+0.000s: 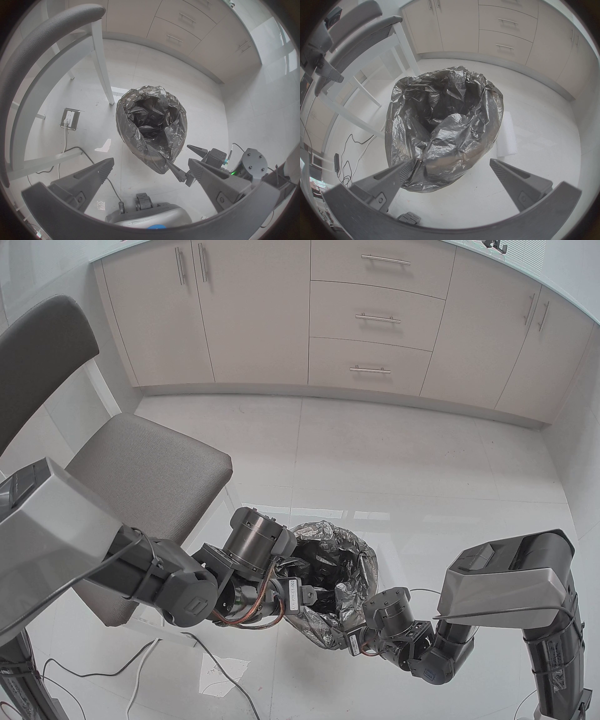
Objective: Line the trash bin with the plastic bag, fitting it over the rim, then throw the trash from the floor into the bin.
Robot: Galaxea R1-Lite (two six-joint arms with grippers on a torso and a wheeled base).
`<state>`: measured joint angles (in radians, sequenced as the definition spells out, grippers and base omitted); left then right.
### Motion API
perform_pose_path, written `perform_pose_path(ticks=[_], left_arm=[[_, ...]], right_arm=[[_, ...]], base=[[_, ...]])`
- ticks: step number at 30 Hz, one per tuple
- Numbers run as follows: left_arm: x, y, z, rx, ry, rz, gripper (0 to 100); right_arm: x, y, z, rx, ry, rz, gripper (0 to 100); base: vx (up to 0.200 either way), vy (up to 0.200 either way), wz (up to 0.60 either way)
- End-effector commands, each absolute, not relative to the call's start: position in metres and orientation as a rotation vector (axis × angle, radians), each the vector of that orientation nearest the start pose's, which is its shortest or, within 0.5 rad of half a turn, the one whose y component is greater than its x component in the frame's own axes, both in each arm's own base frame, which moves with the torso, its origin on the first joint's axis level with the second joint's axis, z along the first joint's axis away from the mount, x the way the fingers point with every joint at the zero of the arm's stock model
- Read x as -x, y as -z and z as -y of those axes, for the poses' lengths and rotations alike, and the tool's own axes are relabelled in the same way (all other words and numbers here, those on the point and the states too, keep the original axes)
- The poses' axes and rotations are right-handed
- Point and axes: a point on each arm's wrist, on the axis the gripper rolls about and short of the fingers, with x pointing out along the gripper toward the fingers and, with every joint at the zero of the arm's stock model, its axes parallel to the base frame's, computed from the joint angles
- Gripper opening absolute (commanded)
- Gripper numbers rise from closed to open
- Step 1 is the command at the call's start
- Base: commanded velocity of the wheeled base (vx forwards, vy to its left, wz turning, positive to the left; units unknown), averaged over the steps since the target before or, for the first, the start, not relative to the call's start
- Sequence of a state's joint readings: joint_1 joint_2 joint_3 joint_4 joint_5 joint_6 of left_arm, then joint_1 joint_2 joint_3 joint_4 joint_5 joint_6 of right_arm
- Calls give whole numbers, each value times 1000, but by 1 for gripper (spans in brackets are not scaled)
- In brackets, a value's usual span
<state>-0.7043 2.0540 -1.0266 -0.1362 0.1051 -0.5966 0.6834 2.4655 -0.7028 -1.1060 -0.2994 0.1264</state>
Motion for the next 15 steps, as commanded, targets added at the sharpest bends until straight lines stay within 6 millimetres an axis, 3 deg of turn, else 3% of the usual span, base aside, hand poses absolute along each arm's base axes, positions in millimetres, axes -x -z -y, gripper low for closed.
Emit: perform_pose_path(ticks=[1,15], left_arm=[[-275,-73,231,187,285,-959,100],[-276,-69,232,184,284,-968,100]], right_arm=[[-278,68,-220,203,-331,-619,100],[-284,76,-223,202,-328,-621,100]], base=[[0,0,0],[0,0,0]])
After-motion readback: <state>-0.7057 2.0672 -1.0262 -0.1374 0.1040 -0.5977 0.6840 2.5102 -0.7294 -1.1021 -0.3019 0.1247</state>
